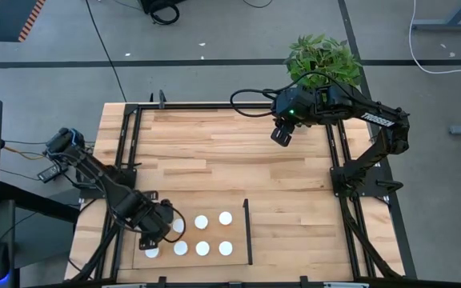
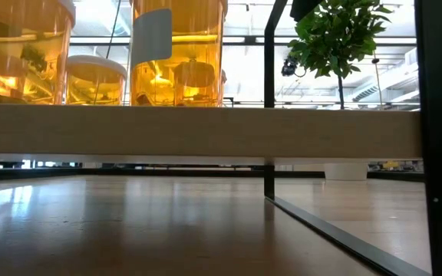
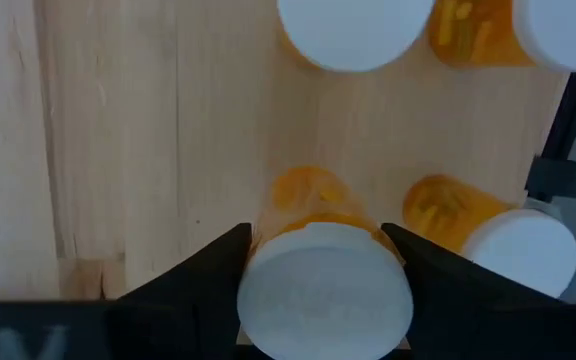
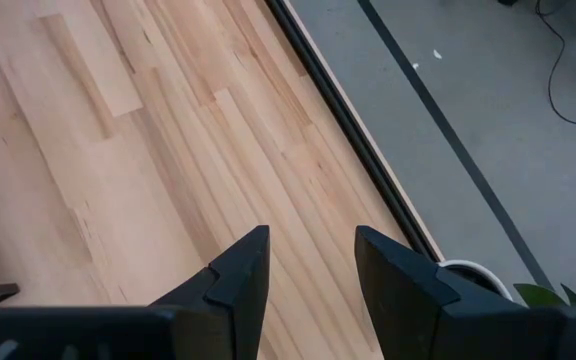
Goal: Pick and place medicine bottles onto shelf by color
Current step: Align the orange pill bottle with the other orange pill bottle on the shelf
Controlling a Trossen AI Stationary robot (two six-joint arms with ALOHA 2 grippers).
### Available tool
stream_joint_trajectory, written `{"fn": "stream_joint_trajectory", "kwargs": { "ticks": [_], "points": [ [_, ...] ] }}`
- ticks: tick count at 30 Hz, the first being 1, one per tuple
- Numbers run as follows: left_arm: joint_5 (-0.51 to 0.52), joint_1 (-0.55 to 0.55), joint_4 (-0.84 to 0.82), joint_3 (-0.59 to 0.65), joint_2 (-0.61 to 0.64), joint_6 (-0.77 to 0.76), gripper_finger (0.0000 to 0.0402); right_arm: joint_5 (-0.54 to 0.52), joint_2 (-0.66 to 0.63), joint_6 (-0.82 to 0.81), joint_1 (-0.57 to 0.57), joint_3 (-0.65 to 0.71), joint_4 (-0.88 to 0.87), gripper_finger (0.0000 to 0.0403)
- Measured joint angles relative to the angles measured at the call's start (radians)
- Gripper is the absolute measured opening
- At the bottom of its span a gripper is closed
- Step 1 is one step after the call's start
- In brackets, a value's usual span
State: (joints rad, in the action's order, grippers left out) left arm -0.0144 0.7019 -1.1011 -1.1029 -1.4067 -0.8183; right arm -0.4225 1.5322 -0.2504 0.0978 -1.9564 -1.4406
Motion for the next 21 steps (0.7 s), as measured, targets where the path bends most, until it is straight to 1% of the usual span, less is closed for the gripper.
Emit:
{"fn": "stream_joint_trajectory", "kwargs": {
  "ticks": [7, 11, 16, 21],
  "points": [
    [0.062, 0.028, 0.001, 0.0, 0.0, -0.011, 0.0213, 0.0, 0.0, 0.0, 0.0, 0.0, 0.0, 0.0157],
    [0.063, 0.028, 0.013, 0.016, -0.001, -0.018, 0.0215, 0.001, 0.0, -0.009, 0.0, 0.0, 0.0, 0.0157],
    [0.055, 0.028, 0.009, 0.062, -0.002, -0.066, 0.0222, 0.009, 0.0, -0.015, -0.003, 0.0, -0.001, 0.0157],
    [0.055, 0.028, 0.031, 0.089, -0.002, -0.061, 0.0217, 0.012, 0.0, -0.015, -0.005, 0.0, -0.001, 0.0157]
  ]
}}
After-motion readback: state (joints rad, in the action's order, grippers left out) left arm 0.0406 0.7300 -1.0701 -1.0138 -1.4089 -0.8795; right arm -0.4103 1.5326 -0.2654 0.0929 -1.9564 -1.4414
